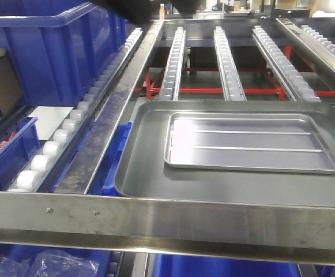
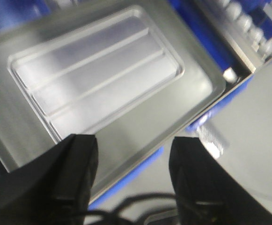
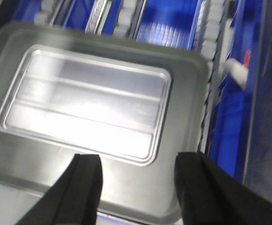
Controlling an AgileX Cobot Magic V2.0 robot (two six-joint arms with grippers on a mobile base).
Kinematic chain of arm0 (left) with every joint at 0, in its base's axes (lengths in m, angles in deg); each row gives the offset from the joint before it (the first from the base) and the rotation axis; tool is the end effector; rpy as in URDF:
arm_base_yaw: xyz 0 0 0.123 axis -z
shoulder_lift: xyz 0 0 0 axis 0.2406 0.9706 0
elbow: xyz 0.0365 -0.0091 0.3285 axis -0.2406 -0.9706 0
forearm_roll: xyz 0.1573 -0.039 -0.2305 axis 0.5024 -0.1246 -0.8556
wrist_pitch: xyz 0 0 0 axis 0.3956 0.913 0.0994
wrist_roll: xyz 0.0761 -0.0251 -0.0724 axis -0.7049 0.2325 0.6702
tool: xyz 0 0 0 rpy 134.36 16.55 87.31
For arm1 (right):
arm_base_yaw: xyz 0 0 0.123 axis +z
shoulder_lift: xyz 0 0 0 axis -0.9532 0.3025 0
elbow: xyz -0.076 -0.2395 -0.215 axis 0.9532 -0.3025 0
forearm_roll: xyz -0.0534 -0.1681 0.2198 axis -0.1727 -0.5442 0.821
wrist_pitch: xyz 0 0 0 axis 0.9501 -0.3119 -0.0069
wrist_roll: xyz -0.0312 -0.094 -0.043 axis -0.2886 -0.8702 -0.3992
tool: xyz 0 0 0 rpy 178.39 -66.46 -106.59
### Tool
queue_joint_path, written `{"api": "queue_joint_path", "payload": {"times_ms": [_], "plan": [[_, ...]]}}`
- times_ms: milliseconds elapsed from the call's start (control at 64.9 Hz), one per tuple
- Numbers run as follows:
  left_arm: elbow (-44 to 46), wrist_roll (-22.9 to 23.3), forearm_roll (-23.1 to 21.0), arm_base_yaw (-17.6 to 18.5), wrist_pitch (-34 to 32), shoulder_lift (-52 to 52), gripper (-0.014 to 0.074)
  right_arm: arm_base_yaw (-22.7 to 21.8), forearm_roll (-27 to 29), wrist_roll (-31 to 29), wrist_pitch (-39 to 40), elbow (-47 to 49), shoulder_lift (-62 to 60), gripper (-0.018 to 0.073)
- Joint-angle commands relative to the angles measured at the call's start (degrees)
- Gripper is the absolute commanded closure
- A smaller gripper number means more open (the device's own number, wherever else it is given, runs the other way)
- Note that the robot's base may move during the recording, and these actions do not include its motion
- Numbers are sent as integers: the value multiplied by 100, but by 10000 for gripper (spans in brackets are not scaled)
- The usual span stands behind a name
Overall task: Grab silver tray and place in blue box
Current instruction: 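Lower both grippers toward opposite edges of the small silver tray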
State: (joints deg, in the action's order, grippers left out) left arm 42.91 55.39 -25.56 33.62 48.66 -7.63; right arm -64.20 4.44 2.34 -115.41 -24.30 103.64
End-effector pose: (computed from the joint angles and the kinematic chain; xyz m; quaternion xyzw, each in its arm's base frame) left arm 0.2309 -0.2735 0.3646 0.3311 0.8387 -0.2524 0.3511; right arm 0.2122 0.0349 0.3528 -0.0329 0.9047 0.0666 0.4196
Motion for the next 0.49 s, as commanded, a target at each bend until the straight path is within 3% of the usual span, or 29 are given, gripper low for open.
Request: {"api": "queue_joint_path", "payload": {"times_ms": [0, 154, 277, 385, 478], "plan": [[695, 236, 179, 38, 240, 302, 324, 12, 17, -73, 83, 414, 280, 102], [1840, 2028, 1644, 75, 1136, 1223, 325, 12, 17, -56, -221, 852, 1044, 102], [2655, 3209, 2201, 39, 1890, 1954, 325, 5, 17, 282, -318, 1204, 1703, 102], [3106, 3517, 2128, -44, 2077, 2431, 325, -5, 17, 424, -393, 1463, 2135, 102], [3349, 3522, 2025, -155, 2081, 2747, 325, -12, 5, 503, -425, 1658, 2459, 104]]}}
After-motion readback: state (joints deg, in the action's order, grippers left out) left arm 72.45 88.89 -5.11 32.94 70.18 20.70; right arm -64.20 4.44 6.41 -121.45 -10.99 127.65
